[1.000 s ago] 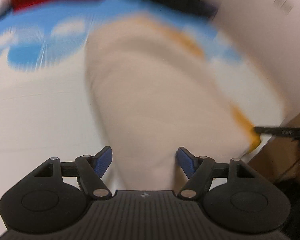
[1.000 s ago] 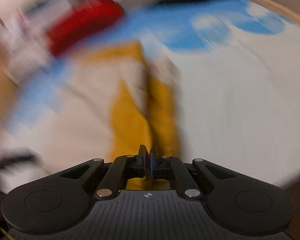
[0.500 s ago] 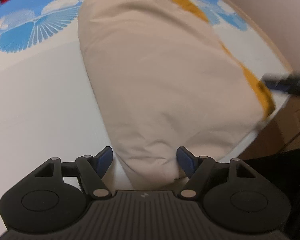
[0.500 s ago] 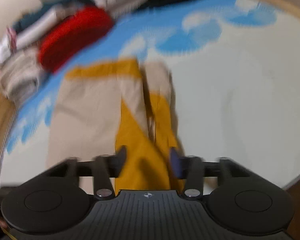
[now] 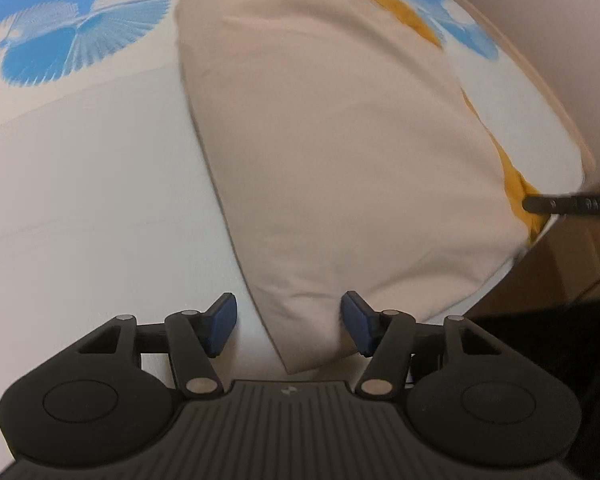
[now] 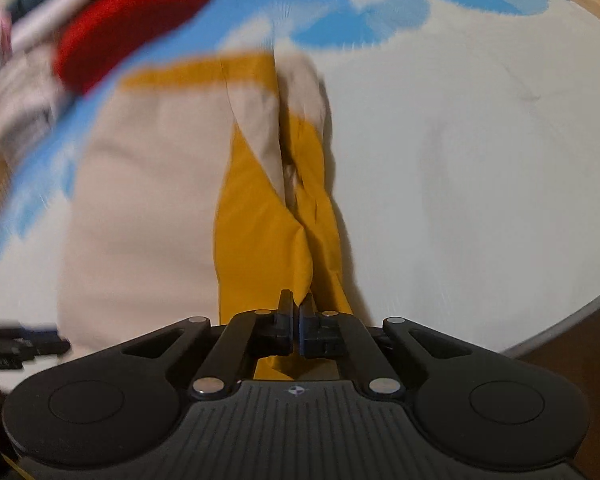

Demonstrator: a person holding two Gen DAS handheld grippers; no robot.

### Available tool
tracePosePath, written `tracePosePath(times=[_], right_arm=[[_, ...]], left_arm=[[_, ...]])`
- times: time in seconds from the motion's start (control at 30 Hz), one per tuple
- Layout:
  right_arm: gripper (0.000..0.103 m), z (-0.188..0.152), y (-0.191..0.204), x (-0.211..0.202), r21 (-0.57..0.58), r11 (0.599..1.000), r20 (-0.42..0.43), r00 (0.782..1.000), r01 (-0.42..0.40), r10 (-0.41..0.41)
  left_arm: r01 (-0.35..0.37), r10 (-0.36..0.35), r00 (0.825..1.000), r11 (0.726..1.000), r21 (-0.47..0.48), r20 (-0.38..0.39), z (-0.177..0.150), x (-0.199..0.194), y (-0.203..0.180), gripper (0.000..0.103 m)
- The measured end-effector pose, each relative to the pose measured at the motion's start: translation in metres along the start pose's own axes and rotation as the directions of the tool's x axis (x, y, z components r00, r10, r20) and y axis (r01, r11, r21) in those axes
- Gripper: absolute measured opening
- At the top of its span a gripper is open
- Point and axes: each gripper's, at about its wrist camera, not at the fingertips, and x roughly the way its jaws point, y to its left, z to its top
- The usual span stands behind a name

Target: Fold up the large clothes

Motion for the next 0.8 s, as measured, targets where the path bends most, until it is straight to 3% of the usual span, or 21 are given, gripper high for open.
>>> tracePosePath(times=[0.07, 0.13, 0.17, 0.23, 0.27, 0.37, 0.47, 0.53, 0.6, 0.67, 0.8], right_arm=[[0.001, 0.002, 0.003, 0.002, -0.011, 1.0, -0.008, 1.0, 0.022, -0.022], [0.001, 0.003, 0.008, 0.005, -0.013, 0.999, -0.024, 0.999, 0.039, -0.04], [0.001, 0.003, 0.01, 0.006, -0.022, 0.998, -0.032, 0.998, 0.051, -0.052], [0.001, 0.004, 0.017, 0.014, -0.049, 0.996, -0.057, 0.996, 0.071, -0.074], [0.001, 0.004, 0.019, 0.018, -0.053, 0.996, -0.077, 0.994, 0.074, -0.078], [0.002, 0.006, 0.023, 0.013, -0.043, 0.996, -0.067, 0.994, 0.082, -0.085], [0.007, 0.016, 0.03, -0.012, -0.033, 0.996, 0.099, 0.992, 0.086, -0.082], [0.007, 0.023, 0.038, -0.036, -0.05, 0.998, 0.275, 0.961, 0.045, -0.03], [0.016, 0.033, 0.041, -0.043, -0.043, 0.999, 0.373, 0.928, -0.002, 0.018], [0.036, 0.047, 0.041, -0.034, 0.004, 0.999, 0.382, 0.923, -0.039, 0.035], [0.042, 0.083, 0.044, -0.004, 0.106, 0.985, 0.366, 0.927, -0.135, 0.088]], left_arm=[[0.048, -0.046, 0.998, 0.998, -0.037, 0.044, 0.004, -0.009, 0.004, 0.062], [0.141, -0.134, 0.984, 0.989, -0.051, 0.12, 0.008, -0.025, 0.006, 0.062], [0.146, -0.141, 0.985, 0.988, -0.044, 0.103, 0.008, -0.022, 0.006, 0.061], [0.019, -0.019, 0.999, 1.0, 0.007, -0.032, 0.003, 0.006, 0.001, 0.066], [-0.01, 0.012, 0.999, 0.999, 0.047, -0.046, 0.001, 0.012, -0.004, 0.066], [0.011, -0.009, 1.0, 0.998, 0.058, -0.02, 0.007, 0.007, -0.002, 0.065], [0.04, -0.04, 0.998, 0.999, 0.01, 0.052, 0.011, -0.009, 0.009, 0.064], [0.054, -0.05, 0.99, 0.998, -0.026, 0.129, 0.015, -0.02, 0.015, 0.064], [0.037, -0.022, 0.981, 0.996, -0.076, 0.192, 0.02, -0.028, 0.022, 0.064], [0.034, -0.012, 0.977, 0.994, -0.101, 0.214, 0.024, -0.029, 0.023, 0.064], [0.012, 0.007, 0.981, 0.995, -0.097, 0.193, 0.028, -0.024, 0.017, 0.064]])
